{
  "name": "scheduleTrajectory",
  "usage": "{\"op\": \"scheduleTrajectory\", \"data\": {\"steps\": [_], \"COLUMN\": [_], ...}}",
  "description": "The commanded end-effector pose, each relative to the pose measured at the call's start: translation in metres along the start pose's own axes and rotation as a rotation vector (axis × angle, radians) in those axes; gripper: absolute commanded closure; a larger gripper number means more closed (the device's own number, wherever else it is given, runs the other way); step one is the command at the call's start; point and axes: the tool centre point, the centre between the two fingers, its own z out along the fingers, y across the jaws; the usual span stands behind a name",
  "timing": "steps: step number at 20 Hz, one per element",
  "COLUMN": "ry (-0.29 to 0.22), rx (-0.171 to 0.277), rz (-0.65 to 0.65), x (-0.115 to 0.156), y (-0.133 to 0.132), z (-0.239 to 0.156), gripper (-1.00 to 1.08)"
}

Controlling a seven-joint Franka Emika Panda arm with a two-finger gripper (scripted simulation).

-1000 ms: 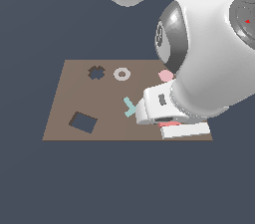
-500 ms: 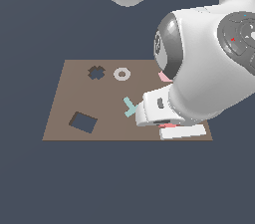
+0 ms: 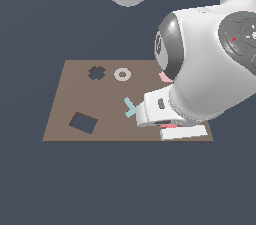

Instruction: Insert a designated object into the corresponding slot on a board.

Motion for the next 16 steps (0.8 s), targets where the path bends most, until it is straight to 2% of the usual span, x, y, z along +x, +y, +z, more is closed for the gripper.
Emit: {"op": "scheduleTrajectory", "data": {"steps": [1,9,16], "ry": [0.0,0.0,0.0], "rx": [0.0,0.0,0.0], "rz": [-0.002,-0.032,-0.095], "x": [-0.001,-0.013,-0.037], "y": [0.001,0.006,0.018], "z": [0.0,0.0,-0.001], "gripper": [1.08,1.08,1.08]}}
